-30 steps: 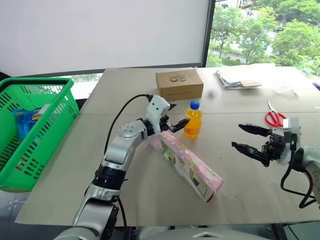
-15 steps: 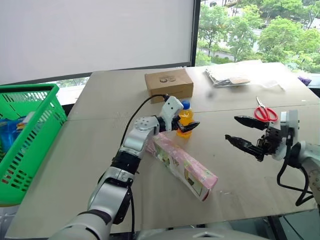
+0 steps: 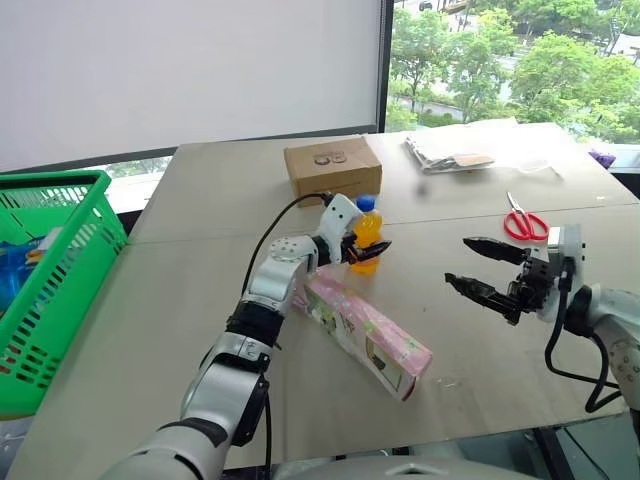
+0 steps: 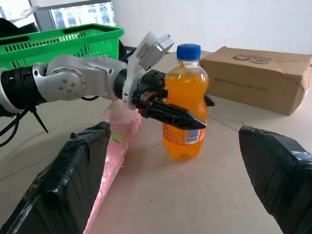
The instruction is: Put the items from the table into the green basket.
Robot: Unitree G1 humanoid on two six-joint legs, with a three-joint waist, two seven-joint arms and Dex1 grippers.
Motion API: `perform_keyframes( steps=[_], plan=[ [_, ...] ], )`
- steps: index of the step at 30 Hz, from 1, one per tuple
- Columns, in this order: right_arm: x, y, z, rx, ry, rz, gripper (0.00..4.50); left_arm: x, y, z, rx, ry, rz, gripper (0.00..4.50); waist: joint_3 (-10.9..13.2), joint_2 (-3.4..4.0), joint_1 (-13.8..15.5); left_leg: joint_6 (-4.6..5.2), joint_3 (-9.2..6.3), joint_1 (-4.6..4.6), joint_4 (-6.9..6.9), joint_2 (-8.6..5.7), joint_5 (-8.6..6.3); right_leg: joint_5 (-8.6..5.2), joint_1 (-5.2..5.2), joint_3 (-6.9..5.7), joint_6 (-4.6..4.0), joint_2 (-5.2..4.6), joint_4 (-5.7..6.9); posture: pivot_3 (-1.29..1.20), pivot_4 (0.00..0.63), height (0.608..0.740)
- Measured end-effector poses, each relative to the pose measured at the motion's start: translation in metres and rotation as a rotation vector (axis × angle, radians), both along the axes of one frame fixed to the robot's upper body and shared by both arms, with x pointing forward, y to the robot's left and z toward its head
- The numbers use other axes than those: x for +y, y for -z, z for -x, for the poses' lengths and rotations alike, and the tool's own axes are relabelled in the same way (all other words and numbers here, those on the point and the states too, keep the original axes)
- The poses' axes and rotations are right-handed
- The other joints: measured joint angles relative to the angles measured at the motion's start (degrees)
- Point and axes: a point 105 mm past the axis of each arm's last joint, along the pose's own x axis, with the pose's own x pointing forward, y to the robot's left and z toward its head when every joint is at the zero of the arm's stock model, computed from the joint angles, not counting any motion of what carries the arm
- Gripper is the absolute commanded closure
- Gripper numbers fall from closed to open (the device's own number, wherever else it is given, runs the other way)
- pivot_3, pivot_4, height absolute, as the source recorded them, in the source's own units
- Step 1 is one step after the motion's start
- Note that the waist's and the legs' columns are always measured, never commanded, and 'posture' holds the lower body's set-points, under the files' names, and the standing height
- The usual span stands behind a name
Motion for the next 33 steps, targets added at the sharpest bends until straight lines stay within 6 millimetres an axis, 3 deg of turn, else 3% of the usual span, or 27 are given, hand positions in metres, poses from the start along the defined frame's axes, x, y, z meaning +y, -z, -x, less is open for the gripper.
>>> perform_keyframes(
  steps=[9,12,16,18,19,21,22,23,25,28,33],
  plan=[
    [0.012,0.002,-0.005,0.009,-0.053,0.002,0.0,0.029,-0.03,-0.009,-0.062,-0.121,0.081,1.55,0.12,-0.17,0.63,0.0,-0.04,-0.16,0.0,-0.02,0.0,0.02,-0.14,0.0,-0.02,-0.03,-0.01,0.0,0.0,0.74],
    [0.017,-0.003,-0.007,-0.01,-0.083,0.027,0.0,0.066,-0.055,-0.024,-0.157,-0.27,0.008,1.55,0.24,-0.36,0.48,-0.08,-0.02,-0.33,0.0,0.02,0.04,0.06,-0.45,0.02,-0.09,0.03,0.16,0.03,0.0,0.74],
    [0.031,-0.016,-0.012,-0.03,-0.145,0.046,0.0,0.161,-0.144,-0.034,-0.339,-0.605,-0.102,1.55,0.42,-0.62,-0.25,-0.2,-0.02,-0.73,-0.02,0.12,0.12,0.14,-0.97,0.09,-0.21,0.19,0.25,0.07,0.0,0.74],
    [0.046,-0.035,-0.014,-0.067,-0.206,0.012,0.0,0.229,-0.206,-0.01,-0.471,-0.821,-0.145,1.55,0.39,-0.65,-0.66,-0.52,0.08,-1.07,-0.04,0.11,0.3,0.23,-1.44,0.24,-0.33,0.19,0.37,0.07,0.0,0.74],
    [0.051,-0.043,-0.012,-0.081,-0.232,0.0,0.0,0.26,-0.226,0.005,-0.512,-0.929,-0.167,1.55,0.31,-0.58,-0.51,-0.53,0.07,-1.03,-0.07,0.08,0.3,0.22,-1.44,0.24,-0.33,0.14,0.41,0.1,0.0,0.74],
    [0.061,-0.052,-0.012,-0.108,-0.27,0.011,0.0,0.309,-0.239,0.032,-0.53,-1.095,-0.204,1.55,0.25,-0.52,0.22,-0.53,0.04,-1.03,-0.26,0.05,0.29,0.22,-1.47,0.21,-0.34,0.09,0.3,0.1,0.0,0.74],
    [0.069,-0.056,-0.012,-0.125,-0.285,0.023,0.0,0.336,-0.233,0.046,-0.503,-1.186,-0.244,1.55,0.22,-0.49,0.41,-0.53,0.05,-1.02,-0.26,0.04,0.28,0.22,-1.47,0.2,-0.34,0.08,0.3,0.1,0.0,0.74],
    [0.073,-0.058,-0.012,-0.137,-0.293,0.029,0.0,0.351,-0.226,0.053,-0.471,-1.232,-0.263,1.55,0.22,-0.47,0.72,-0.53,0.05,-1.02,-0.29,0.04,0.28,0.22,-1.47,0.21,-0.34,0.07,0.28,0.11,0.0,0.74],
    [0.088,-0.069,-0.013,-0.149,-0.309,0.016,0.0,0.397,-0.187,0.076,-0.318,-1.382,-0.321,1.55,0.18,-0.58,1.87,-0.54,-0.02,-1.1,-0.25,0.04,0.28,0.22,-1.47,0.1,-0.34,0.08,0.27,0.12,0.0,0.74],
    [0.103,-0.09,-0.009,-0.174,-0.365,-0.028,0.0,0.43,-0.152,0.103,-0.182,-1.491,-0.356,1.55,0.16,-1.35,3.83,-0.53,-0.19,-1.17,-0.15,0.04,0.26,0.26,-1.46,-0.13,-0.39,0.05,0.26,0.14,0.0,0.74],
    [0.113,-0.102,0.0,-0.168,-0.432,-0.073,0.0,0.445,-0.143,0.118,-0.145,-1.539,-0.346,1.55,-0.4,-2.45,7.38,-0.6,-0.3,-1.18,-0.04,-0.03,0.01,0.35,-1.29,-0.3,-0.39,-0.04,0.09,0.14,0.0,0.74]
  ],
)
